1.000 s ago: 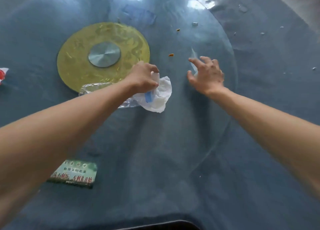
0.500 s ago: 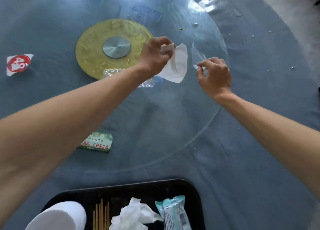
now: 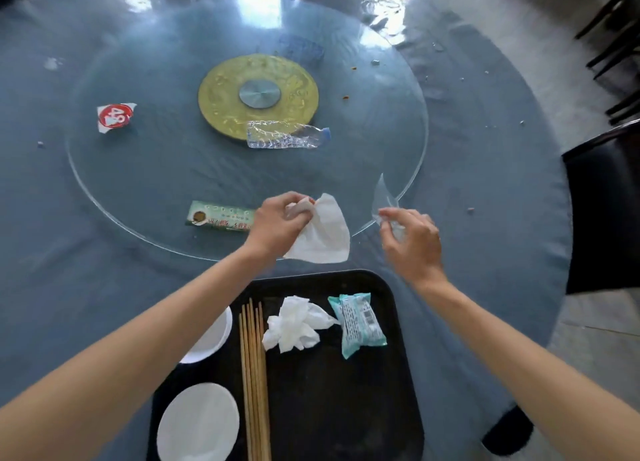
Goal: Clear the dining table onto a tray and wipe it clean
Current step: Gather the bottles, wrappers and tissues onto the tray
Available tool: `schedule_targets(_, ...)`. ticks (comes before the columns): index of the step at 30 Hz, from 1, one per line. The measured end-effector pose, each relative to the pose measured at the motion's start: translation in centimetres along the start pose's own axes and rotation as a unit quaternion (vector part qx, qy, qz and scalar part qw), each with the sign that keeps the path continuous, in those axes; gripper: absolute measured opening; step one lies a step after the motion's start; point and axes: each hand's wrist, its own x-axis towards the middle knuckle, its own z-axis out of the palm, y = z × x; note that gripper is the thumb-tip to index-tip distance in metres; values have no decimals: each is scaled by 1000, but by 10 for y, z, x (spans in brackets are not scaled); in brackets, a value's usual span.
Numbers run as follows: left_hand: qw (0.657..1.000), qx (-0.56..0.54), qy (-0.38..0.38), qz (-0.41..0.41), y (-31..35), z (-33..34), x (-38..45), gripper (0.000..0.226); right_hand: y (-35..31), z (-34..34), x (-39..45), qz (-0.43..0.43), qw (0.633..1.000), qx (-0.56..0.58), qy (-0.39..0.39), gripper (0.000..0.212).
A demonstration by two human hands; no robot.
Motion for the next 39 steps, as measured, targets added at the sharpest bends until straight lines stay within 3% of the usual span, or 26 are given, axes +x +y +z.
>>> schedule_targets(4,999,-18,-5,-46,-48,1,-80,13,-9,10,-88,36,997,31,-64,18)
schedule_targets(9,998,36,16,-58,-94,7,-142,19,-33,41,-159,55,990,62,-111,23)
schedule_targets(19,974,226,-6,-17,-134,22,-184,65,-44,79,-205,50,986,-41,-152,45)
schedule_targets(24,965,258,-30,39,-128,16,-177,79,-44,71,-197,28,990,-46,-128,39)
schedule_targets(33,962,256,-7,98,-74,-1,-89,74,-45,48,-118,-42,997,-6,-72,29)
schedule_targets(39,969,238,50,45,-38,-30,21,68,-37,49,-6,-47,996,11,-79,35)
